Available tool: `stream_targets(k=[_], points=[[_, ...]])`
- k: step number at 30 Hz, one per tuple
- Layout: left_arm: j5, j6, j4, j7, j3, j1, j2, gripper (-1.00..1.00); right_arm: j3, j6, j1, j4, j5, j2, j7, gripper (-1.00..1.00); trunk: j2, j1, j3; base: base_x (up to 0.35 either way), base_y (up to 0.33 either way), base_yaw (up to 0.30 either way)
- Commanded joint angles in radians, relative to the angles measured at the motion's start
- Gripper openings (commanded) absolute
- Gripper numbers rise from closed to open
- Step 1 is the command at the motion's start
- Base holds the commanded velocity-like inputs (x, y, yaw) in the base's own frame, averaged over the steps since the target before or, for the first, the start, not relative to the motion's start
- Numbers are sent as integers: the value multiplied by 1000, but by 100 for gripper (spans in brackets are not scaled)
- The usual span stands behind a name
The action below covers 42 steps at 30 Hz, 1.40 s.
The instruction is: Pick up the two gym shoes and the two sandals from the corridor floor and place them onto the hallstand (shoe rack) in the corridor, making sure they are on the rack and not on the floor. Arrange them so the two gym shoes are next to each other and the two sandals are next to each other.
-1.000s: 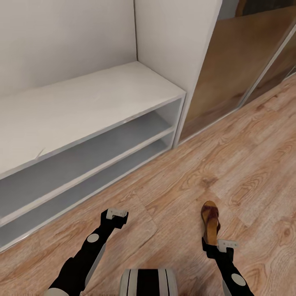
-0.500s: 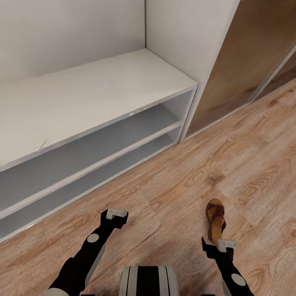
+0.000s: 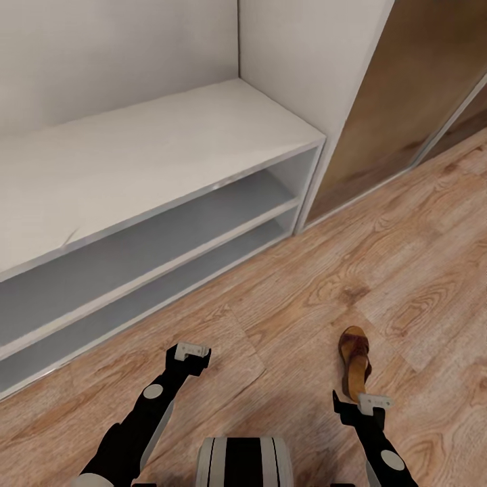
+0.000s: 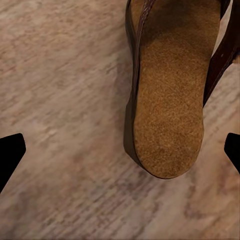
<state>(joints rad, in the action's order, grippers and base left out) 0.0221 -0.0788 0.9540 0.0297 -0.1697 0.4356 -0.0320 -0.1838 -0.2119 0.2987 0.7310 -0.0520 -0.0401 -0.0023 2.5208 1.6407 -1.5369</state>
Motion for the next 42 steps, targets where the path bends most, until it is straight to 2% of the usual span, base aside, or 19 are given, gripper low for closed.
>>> stream_targets(k=[1,23,36,42], points=[[2,-6,2,3,1,0,0,100,-2,-3,0,0,-5,0,0,100,0,0,-1,0,0,-93],[2,-6,3,3,1,1,0,100,-1,-3,0,4,-5,0,-1,100,0,0,-8,0,0,-97],[2,-6,3,3,1,2,0,100,-1,-3,0,5,-5,0,-1,100,3,6,-64,0,0,-45],[2,-5,3,3,1,2,0,100,-2,-3,0,7,-5,1,-1,100,3,6,-72,0,0,-1]])
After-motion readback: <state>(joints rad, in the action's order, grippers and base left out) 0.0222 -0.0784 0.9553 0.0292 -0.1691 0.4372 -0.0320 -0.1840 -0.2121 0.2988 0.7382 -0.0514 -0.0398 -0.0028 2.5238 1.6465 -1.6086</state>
